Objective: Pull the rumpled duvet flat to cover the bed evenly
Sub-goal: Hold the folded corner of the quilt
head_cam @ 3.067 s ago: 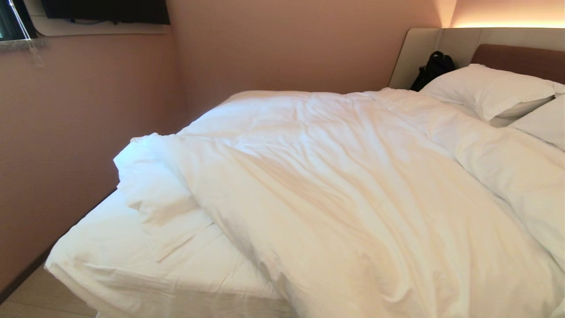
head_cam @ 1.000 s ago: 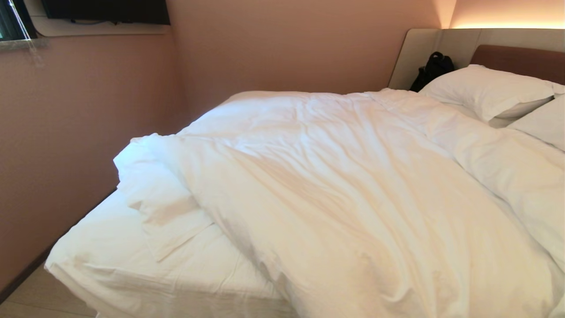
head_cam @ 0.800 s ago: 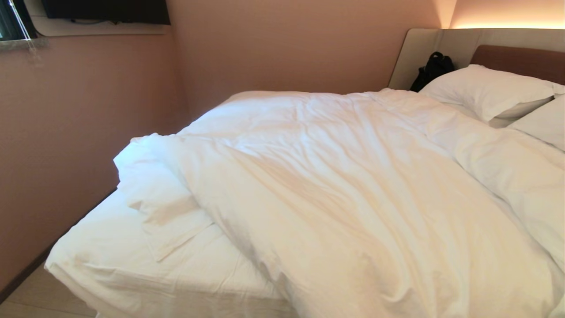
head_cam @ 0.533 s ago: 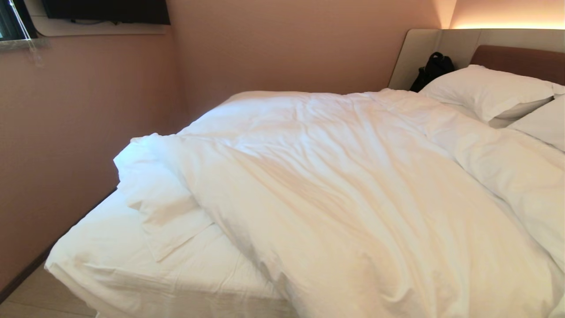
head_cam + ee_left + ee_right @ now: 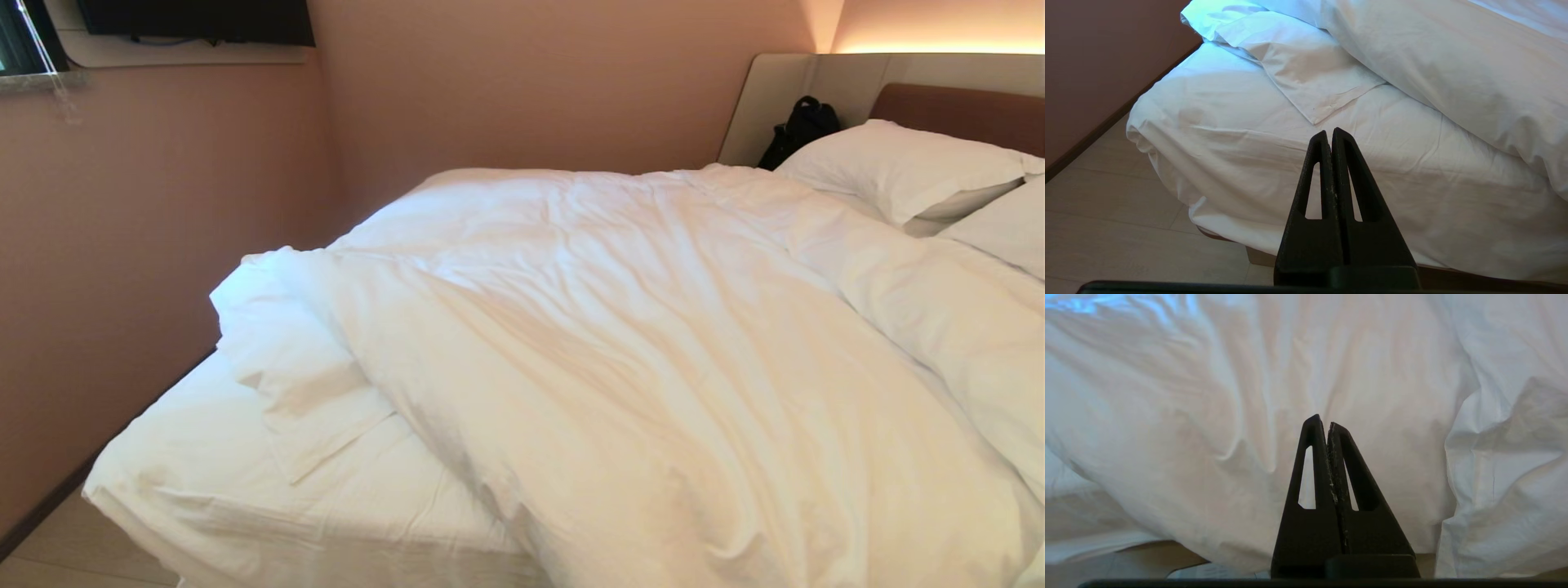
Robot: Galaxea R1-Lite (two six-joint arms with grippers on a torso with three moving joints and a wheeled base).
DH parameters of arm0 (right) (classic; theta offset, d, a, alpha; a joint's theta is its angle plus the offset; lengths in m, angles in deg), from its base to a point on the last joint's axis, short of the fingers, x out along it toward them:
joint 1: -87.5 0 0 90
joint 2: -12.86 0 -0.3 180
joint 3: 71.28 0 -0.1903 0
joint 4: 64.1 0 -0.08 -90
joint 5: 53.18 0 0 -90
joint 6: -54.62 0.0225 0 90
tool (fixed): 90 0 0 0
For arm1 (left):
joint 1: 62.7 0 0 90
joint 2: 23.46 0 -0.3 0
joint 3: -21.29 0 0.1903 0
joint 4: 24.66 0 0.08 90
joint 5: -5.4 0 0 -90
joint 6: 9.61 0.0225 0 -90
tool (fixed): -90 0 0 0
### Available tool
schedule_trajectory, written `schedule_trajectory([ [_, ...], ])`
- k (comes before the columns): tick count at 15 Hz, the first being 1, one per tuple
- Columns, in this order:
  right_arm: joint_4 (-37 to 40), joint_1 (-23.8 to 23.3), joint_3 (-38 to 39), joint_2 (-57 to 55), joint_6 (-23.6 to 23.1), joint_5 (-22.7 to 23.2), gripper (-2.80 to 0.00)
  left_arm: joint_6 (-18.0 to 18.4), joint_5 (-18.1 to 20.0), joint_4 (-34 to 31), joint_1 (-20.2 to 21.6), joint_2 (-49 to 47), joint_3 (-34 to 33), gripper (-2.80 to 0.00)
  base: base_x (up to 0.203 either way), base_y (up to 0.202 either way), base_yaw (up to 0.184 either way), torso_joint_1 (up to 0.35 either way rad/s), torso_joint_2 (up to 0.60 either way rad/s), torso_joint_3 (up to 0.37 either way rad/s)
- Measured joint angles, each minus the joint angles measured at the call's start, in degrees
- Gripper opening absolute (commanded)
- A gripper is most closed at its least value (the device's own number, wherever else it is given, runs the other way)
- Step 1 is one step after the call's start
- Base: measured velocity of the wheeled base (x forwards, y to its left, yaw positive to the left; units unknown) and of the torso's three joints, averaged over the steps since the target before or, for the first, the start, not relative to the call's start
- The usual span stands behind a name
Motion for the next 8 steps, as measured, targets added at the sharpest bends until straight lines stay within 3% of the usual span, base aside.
schedule_trajectory([
  [8, -4.0, 7.0, -0.2, 0.3, 0.6, 0.3, -2.8, 0.2, 0.0, -0.1, 0.0, 0.0, 0.0, -2.8, 0.0, 0.0, 0.0, 0.0, 0.0, 0.0],
])
